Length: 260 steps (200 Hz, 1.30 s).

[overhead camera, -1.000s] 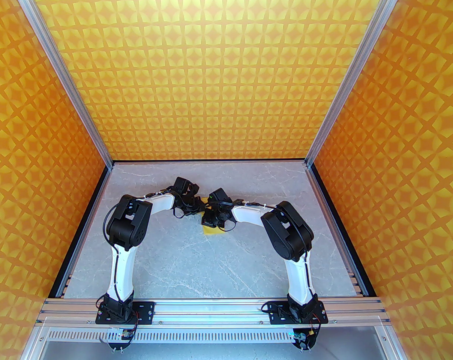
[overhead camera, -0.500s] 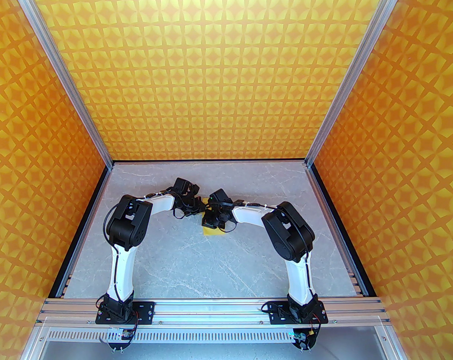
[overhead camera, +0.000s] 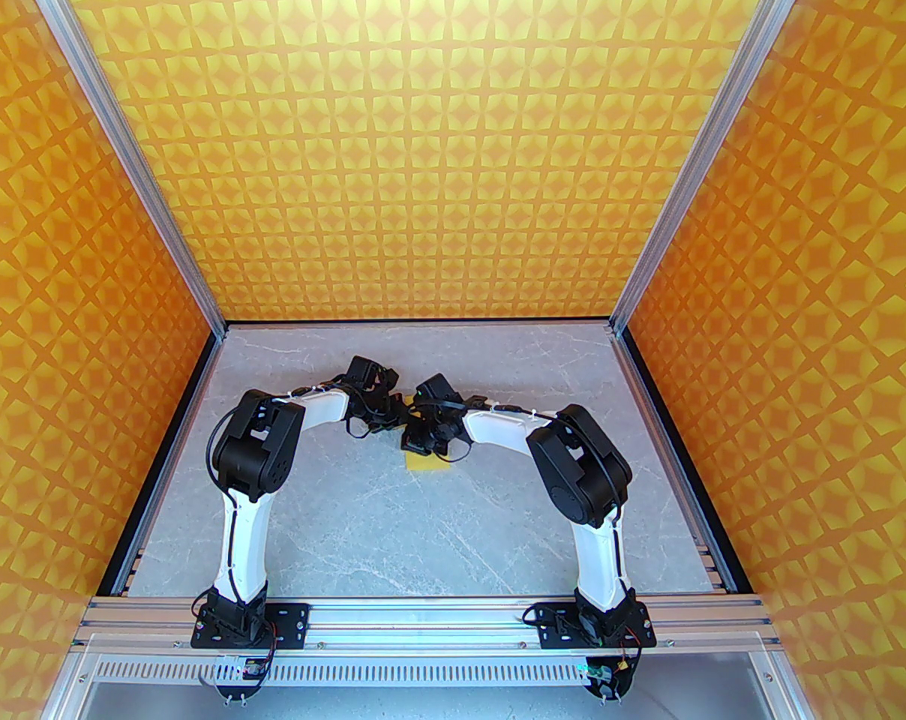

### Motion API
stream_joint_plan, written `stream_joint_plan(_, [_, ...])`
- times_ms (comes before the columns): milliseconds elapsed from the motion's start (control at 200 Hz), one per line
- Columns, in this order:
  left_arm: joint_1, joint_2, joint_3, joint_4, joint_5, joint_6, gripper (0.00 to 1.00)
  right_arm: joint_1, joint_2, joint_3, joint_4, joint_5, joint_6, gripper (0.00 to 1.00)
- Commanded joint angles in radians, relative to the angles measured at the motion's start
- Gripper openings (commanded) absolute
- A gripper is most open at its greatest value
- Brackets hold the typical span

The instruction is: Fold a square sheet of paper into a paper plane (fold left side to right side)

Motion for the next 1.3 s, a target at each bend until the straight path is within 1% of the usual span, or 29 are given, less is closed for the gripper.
stream_joint_plan(0, [-0.01, 0.016, -0.03, -0.03, -0.039, -0.006, 0.0, 0.009, 0.038, 0.018, -0.016, -0.02, 0.01, 0.0])
stream_joint_plan(285, [-0.01, 0.021, -0.026, -0.032, -0.039, -0.011, 0.0, 0.01, 0.057, -0.019, -0.043, -0.018, -0.021, 0.0])
stream_joint_plan(725, [-0.01, 0.025, -0.021, -0.044, -0.048, -0.016, 0.0, 0.053, -0.015, -0.097, -0.086, -0.015, -0.049, 0.0])
stream_joint_plan(1165, [-0.01, 0.022, -0.026, -0.043, -0.051, -0.013, 0.0, 0.076, -0.084, -0.233, -0.021, -0.012, 0.0, 0.0])
stream_joint_plan(1295, [-0.01, 0.017, -0.028, -0.043, -0.051, -0.012, 0.0, 0.078, -0.102, -0.247, -0.019, -0.01, 0.002, 0.0])
